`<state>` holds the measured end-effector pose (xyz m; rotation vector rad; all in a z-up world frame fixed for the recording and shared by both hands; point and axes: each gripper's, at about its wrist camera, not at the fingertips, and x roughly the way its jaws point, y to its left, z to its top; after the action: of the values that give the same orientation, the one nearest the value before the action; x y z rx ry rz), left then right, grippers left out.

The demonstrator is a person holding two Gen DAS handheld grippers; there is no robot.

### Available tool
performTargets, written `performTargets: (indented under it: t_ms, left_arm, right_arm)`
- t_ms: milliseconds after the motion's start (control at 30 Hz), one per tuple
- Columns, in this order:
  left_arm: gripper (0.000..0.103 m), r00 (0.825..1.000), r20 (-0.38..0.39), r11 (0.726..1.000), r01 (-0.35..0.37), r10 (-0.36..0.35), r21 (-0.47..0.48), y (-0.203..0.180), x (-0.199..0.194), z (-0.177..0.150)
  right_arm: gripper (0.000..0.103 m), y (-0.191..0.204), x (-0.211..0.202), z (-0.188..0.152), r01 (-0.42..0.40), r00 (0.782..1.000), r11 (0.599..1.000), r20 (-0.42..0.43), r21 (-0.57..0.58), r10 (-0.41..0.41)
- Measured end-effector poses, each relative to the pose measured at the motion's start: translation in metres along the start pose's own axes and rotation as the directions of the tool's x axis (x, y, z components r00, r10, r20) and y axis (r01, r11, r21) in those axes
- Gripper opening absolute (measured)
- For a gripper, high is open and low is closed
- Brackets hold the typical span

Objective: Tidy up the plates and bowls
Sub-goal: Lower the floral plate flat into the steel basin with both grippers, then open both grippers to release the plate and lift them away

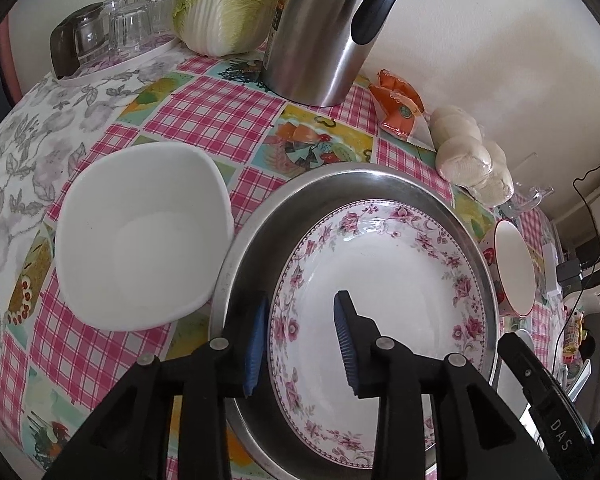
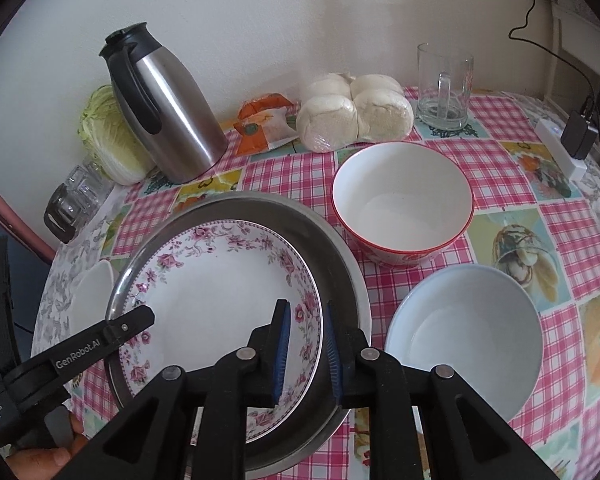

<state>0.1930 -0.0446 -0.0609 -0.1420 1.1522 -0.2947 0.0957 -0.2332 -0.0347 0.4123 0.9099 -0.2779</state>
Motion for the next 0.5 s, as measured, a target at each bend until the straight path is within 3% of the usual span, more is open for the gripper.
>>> performTargets:
  t_ms: [400,467,500]
  left_arm:
    - [0.054,0.999,0.009,0.999,-0.036,0.036,0.025,-0.004,-0.011,0.003]
    - [0.059,0.999,0.012,0.999,-0.034,0.033,0.039,-0.006,-0.015,0.004]
    - [0.064,0.999,0.017,0.998,-0.033,0.032,0.045,-0.008,-0.017,0.004]
  right_arm:
    - [0.027,0.002,-0.012,0.002,0.041,0.999,0.998,0.032,-0.039,-0.04]
    - [0.036,0.001,-0.01,0.002,0.057,0.998,0.997,0.025,-0.043,-0.056]
    - [0.047,0.001,-0.009,0.002,0.067,0.998,0.997,0.022,-0.046,-0.066]
